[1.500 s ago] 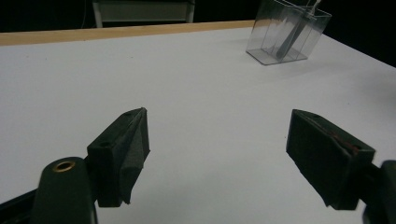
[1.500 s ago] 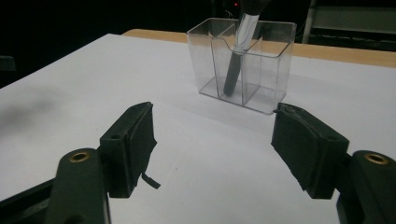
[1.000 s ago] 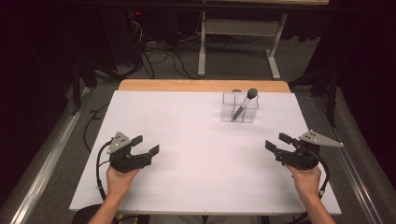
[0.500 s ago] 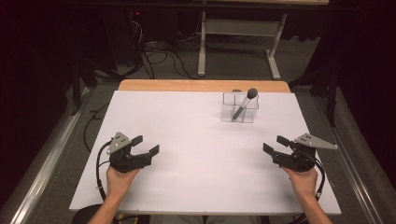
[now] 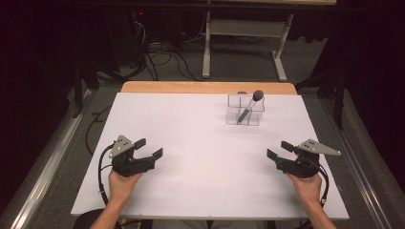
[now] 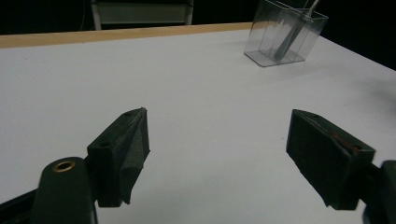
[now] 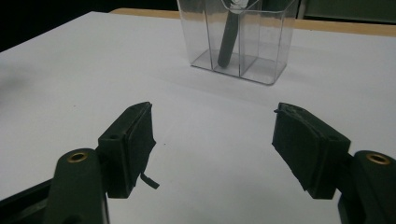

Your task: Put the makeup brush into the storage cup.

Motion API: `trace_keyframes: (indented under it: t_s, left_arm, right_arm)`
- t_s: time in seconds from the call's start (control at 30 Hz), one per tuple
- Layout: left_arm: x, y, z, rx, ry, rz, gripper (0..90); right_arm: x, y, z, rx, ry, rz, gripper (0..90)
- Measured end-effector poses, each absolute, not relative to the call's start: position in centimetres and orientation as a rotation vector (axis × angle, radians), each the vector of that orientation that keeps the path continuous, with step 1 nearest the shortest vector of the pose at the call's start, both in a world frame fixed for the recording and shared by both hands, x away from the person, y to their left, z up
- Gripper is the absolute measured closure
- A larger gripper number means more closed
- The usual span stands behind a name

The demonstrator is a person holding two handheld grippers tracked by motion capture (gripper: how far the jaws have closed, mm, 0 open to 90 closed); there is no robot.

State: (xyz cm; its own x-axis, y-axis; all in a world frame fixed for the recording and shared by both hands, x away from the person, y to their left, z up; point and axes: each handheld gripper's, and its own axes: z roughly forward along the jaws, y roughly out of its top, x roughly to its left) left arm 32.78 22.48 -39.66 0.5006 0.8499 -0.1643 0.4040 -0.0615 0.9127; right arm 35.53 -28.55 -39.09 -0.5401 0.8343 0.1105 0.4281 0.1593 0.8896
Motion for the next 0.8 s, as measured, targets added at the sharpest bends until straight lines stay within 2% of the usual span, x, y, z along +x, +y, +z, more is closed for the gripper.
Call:
trace_keyframes:
  t_s: [0.8]
  left_arm:
    - [32.6, 22.4, -39.5, 1.67, 1.061, 0.521, 21.7]
  right_arm:
    - [35.5, -28.3, -40.3, 1.223, 2.034, 1.322, 30.4]
